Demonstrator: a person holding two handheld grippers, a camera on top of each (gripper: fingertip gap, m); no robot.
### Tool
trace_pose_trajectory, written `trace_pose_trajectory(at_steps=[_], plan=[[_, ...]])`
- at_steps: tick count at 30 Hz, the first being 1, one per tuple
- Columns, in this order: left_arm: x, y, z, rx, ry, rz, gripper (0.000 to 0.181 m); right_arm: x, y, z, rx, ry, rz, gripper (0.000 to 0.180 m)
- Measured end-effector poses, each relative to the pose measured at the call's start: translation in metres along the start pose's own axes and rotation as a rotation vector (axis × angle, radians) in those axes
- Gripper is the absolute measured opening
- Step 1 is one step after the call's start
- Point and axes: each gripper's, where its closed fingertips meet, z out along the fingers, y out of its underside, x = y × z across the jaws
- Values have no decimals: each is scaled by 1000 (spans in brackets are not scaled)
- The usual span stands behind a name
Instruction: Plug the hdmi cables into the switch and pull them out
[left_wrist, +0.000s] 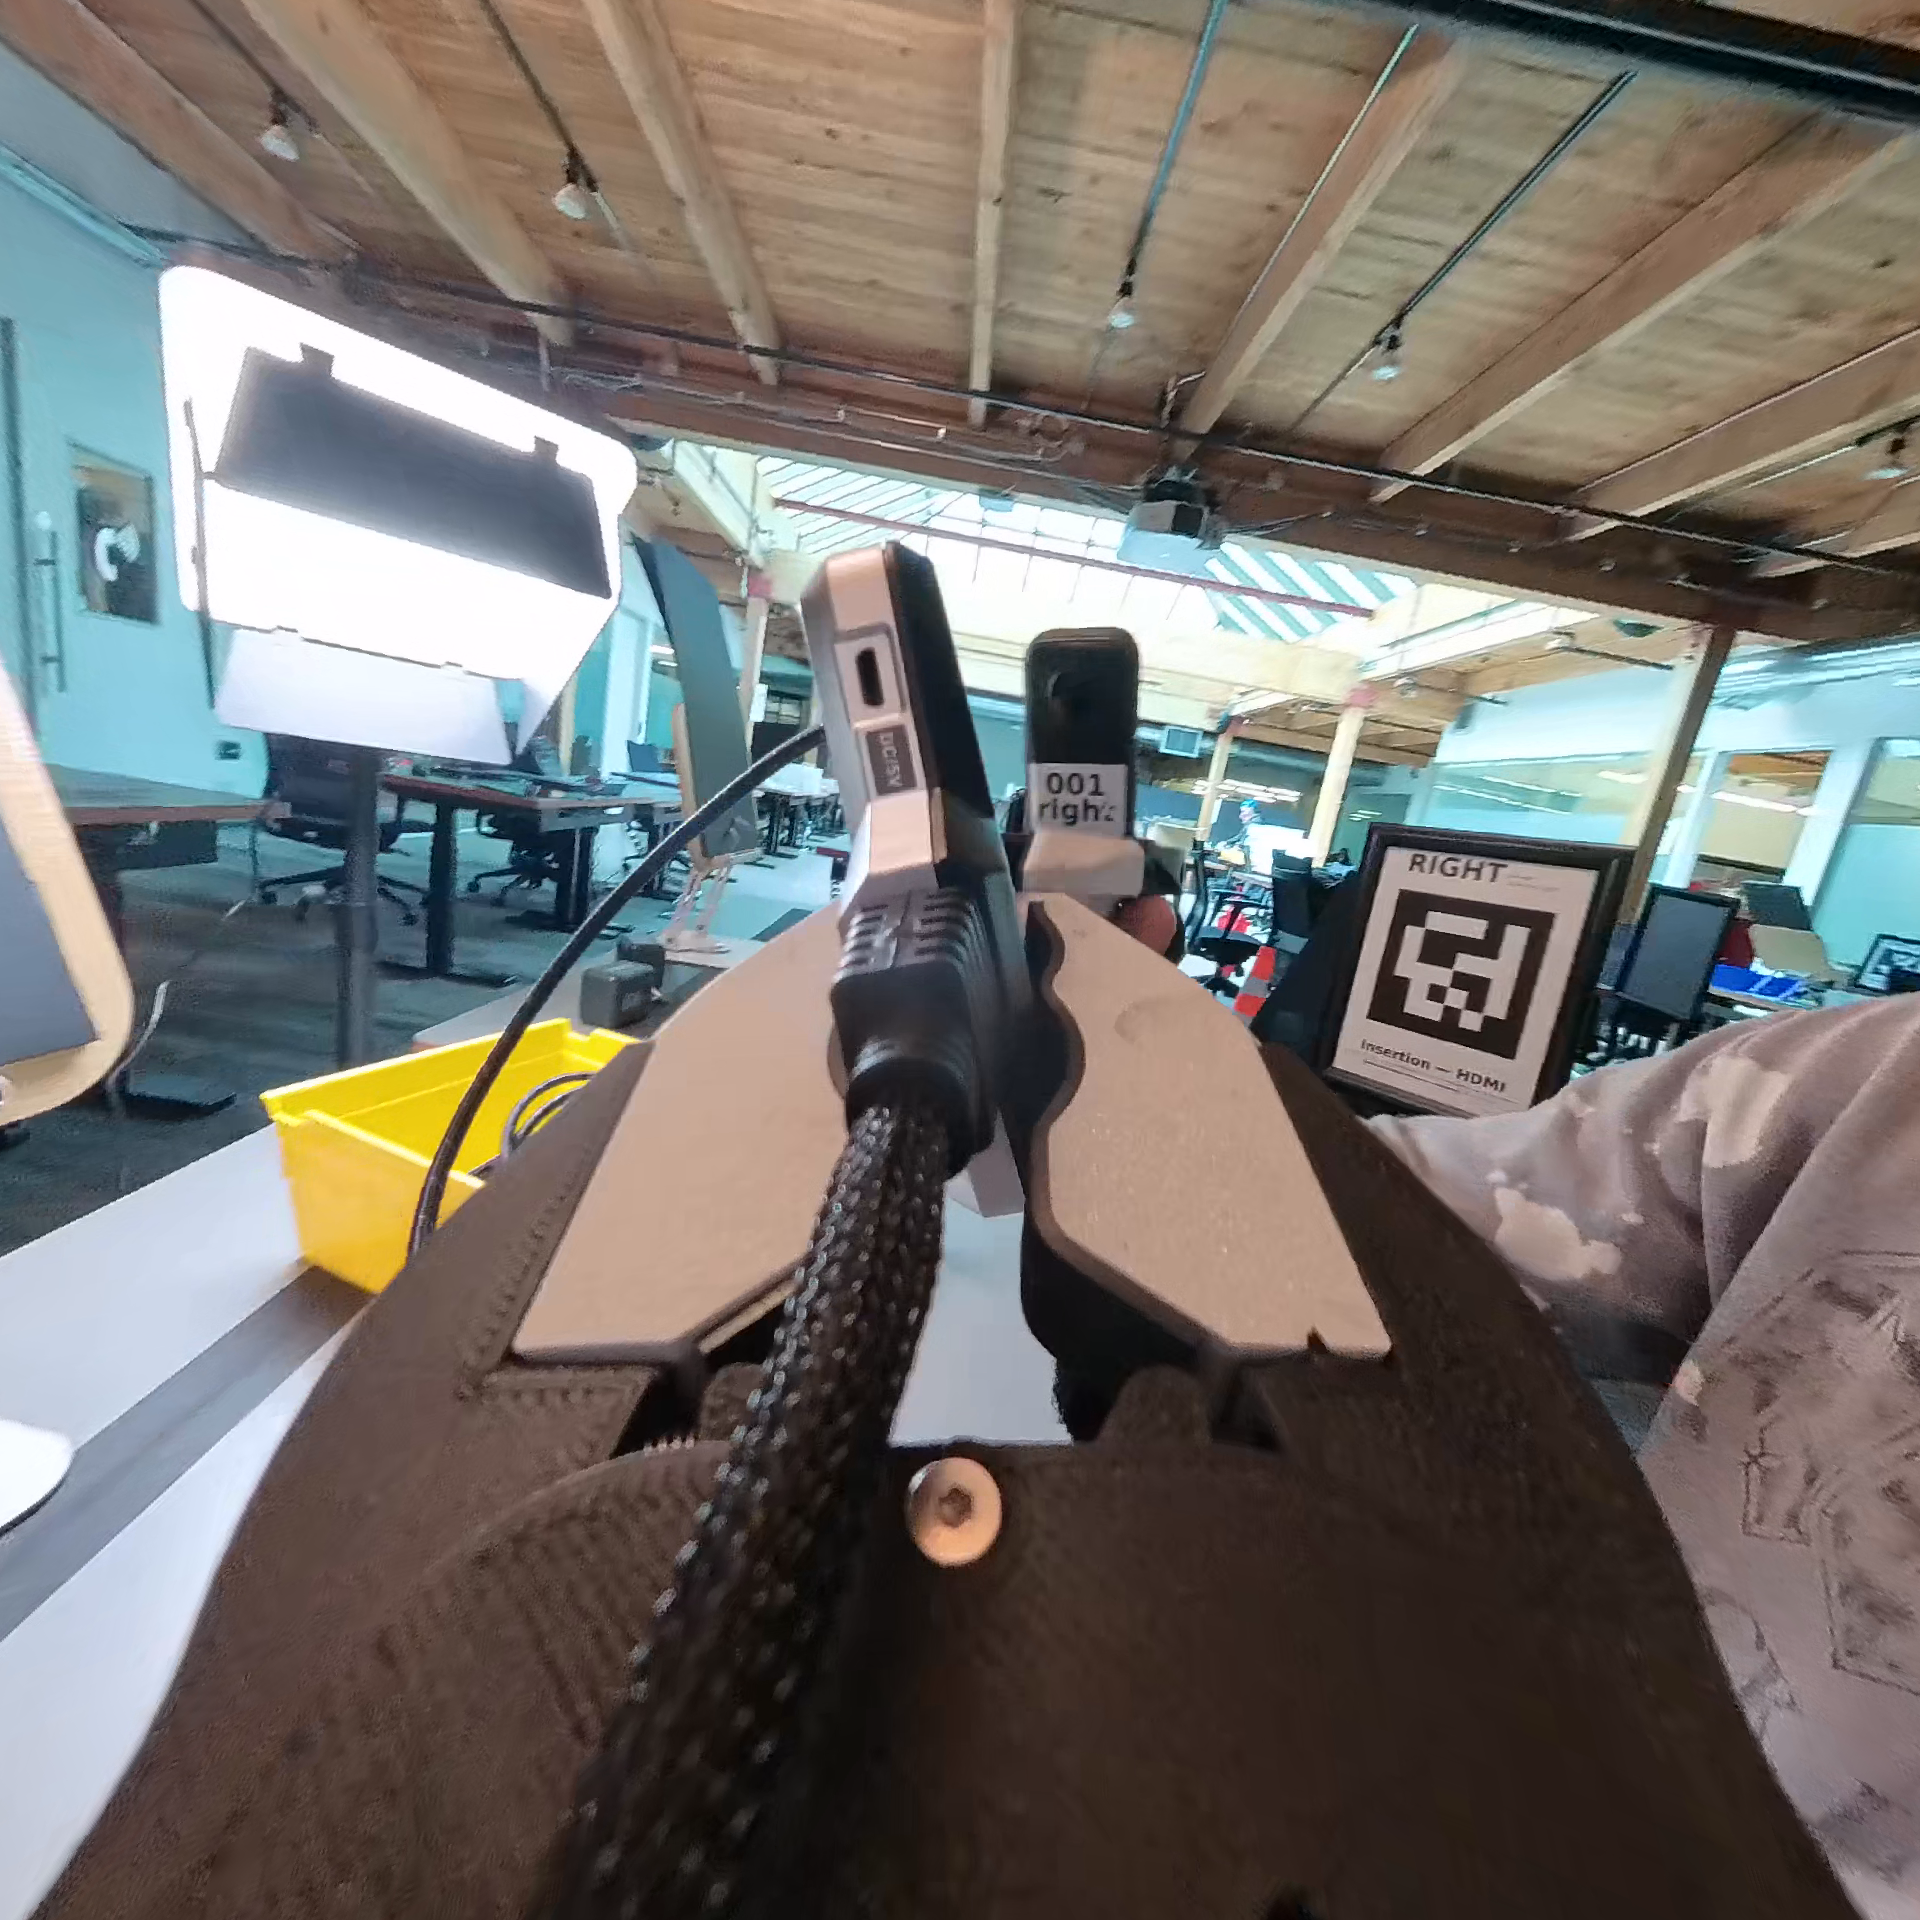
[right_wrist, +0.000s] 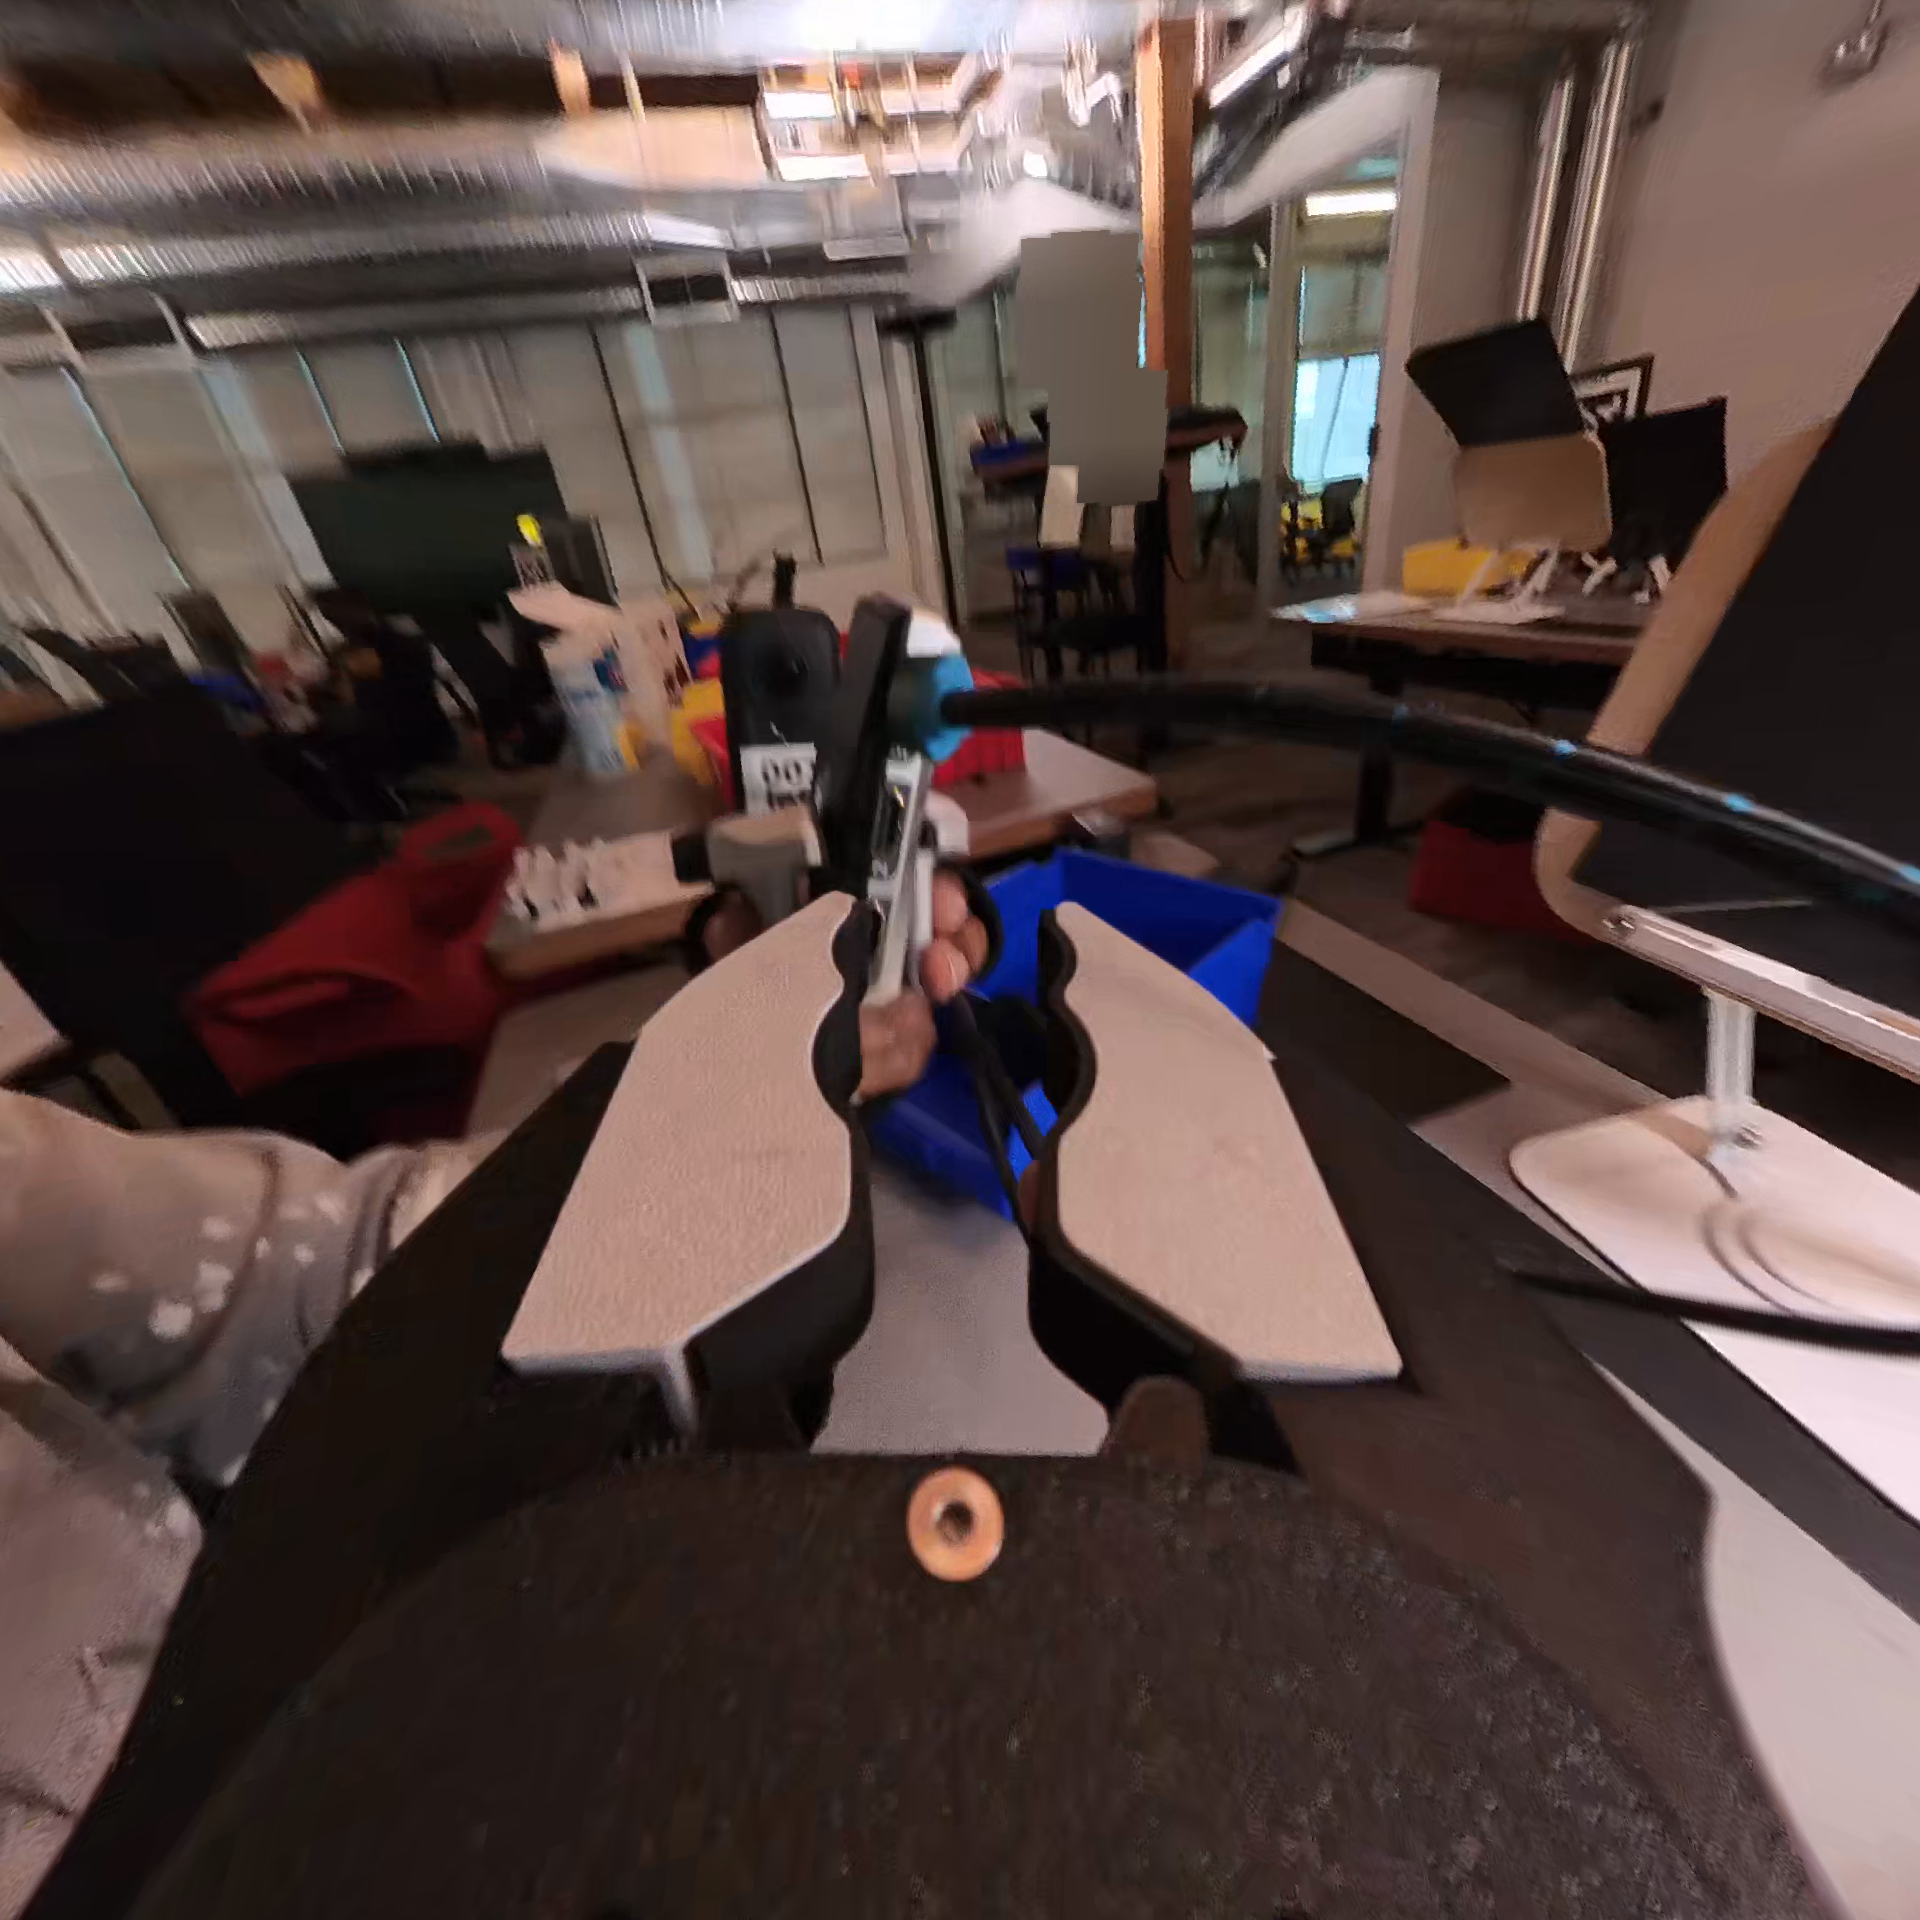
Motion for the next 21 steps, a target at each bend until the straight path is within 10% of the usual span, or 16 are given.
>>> trace_pose_trajectory(at_steps=[21], plan=[[-18, 27, 22, 75, -99, -84, 27, 19, 16, 2, 183, -212, 211, 10]])
